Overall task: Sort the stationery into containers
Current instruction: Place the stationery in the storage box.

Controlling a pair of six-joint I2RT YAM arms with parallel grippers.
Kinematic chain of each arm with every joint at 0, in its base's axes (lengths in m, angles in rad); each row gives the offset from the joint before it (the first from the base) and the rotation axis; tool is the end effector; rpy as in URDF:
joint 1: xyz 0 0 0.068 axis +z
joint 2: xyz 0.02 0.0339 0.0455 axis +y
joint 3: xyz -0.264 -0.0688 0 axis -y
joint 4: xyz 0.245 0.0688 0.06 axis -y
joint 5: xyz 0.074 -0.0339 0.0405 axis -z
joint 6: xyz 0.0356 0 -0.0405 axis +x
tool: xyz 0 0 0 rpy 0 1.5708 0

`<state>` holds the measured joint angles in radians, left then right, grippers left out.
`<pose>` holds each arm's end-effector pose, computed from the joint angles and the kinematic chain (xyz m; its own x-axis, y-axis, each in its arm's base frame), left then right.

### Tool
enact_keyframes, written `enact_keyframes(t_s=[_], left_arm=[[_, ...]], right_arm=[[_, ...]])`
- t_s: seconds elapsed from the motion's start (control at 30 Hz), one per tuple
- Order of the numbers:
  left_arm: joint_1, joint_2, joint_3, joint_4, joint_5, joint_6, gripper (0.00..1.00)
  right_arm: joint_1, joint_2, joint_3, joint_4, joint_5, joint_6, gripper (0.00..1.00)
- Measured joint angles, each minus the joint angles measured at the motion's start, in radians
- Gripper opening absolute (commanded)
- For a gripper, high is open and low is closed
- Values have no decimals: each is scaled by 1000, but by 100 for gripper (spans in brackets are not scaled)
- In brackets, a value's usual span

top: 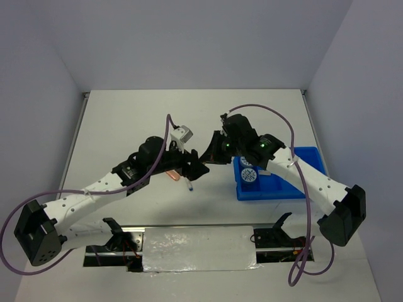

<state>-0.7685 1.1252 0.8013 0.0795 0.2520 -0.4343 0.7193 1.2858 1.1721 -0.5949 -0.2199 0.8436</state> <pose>0.1828 -0.1891 0.3044 -0.5142 -0.0696 -0.8548 0.6952 0.5498 -0.4630 0.2044 0.1894 0.3279 -0.8989 0.1819 -0.3987 -0.1446 0.7358 0.6616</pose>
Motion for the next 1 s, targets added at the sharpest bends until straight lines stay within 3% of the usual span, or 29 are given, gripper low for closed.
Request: enact_keyframes(t_s=[0.03, 0.13, 0.27, 0.37, 0.57, 0.63, 0.67, 0.77, 0.83, 0.87, 0.93, 0.97, 1.0], left_arm=[[-1, 6, 13, -13, -15, -9, 99], [-2, 16, 39, -34, -58, -13, 99], [-2, 19, 55, -99, -155, -29, 99], [-2, 35, 88, -213, -273, -79, 99], [14, 175, 234, -555, -489, -257, 99], [24, 225, 266, -650, -525, -304, 99], [29, 249, 278, -690, -542, -320, 99], [34, 295, 298, -779, -575, -365, 99], [34, 305, 306, -821, -584, -388, 99], [34, 306, 310, -832, -588, -396, 99], [35, 306, 321, -855, -595, -417, 99], [38, 306, 328, -866, -601, -433, 99], [40, 306, 334, -877, -609, -439, 99]], right_arm=[[-5, -1, 0, 0, 3, -5, 0], [-53, -11, -2, -6, -1, -30, 0], [-227, -71, -40, -44, 58, -92, 0], [-357, -126, -68, -116, 197, -142, 0], [-476, -157, -121, -218, 436, -203, 4], [-506, -158, -163, -228, 489, -211, 17], [-520, -157, -180, -235, 509, -214, 35], [-549, -146, -213, -243, 561, -220, 36], [-554, -139, -233, -235, 580, -221, 56], [-555, -138, -245, -231, 581, -222, 75], [-556, -137, -260, -225, 572, -230, 82], [-556, -137, -264, -219, 556, -238, 100], [-555, -137, -264, -213, 543, -239, 100]])
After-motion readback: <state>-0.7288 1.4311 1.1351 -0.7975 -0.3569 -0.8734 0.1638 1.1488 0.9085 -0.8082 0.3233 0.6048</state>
